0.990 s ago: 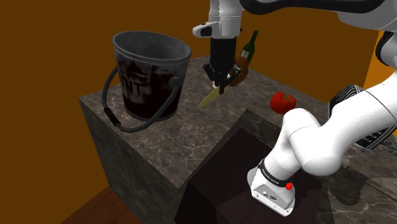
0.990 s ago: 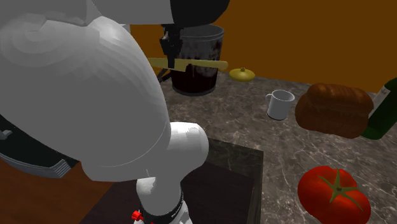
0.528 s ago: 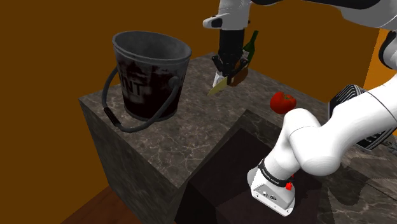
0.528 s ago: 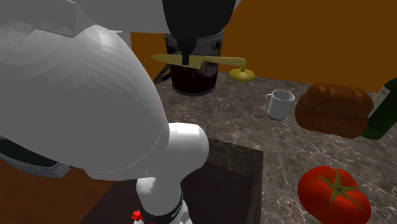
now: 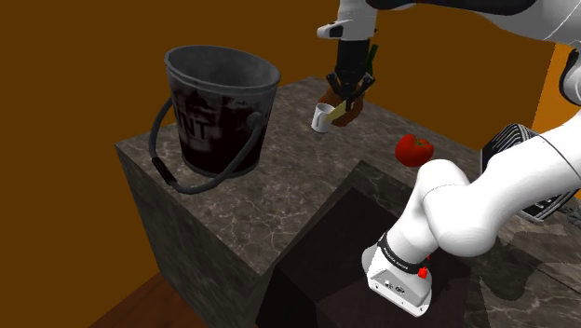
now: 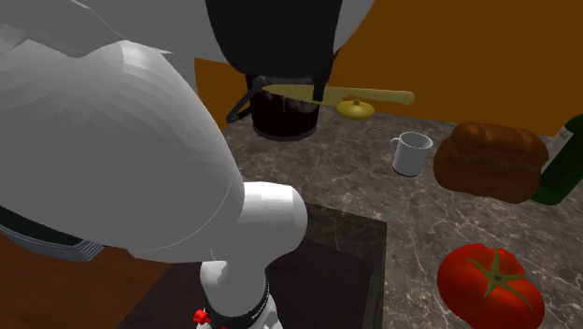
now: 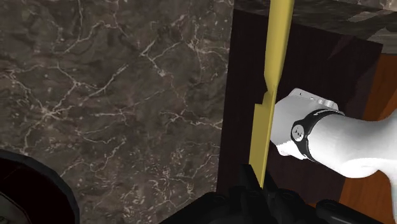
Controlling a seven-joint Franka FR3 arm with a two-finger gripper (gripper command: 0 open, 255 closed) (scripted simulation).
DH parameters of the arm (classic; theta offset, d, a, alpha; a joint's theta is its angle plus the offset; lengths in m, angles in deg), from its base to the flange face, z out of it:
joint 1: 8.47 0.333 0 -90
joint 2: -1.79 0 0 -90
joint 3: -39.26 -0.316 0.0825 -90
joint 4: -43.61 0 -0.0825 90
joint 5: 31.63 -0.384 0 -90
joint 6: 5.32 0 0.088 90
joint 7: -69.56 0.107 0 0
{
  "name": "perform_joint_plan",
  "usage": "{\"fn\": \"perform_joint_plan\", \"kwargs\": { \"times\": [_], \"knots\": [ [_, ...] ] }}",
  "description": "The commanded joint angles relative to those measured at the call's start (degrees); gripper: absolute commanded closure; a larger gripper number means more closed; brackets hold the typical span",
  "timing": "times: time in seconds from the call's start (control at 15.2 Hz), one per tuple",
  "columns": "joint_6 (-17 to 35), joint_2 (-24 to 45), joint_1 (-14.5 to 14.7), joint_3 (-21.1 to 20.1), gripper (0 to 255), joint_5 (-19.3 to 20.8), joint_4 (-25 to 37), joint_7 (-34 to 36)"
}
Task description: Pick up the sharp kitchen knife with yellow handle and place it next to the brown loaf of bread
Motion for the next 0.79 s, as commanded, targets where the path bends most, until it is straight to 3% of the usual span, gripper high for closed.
{"fn": "perform_joint_plan", "kwargs": {
  "times": [0.0,0.73],
  "knots": [
    [-0.39,0.76,-0.81,2.24,255,1.59,1.49,-3.10],
    [1.50,10.34,-3.66,16.23,255,6.43,11.71,-21.08]
  ]
}}
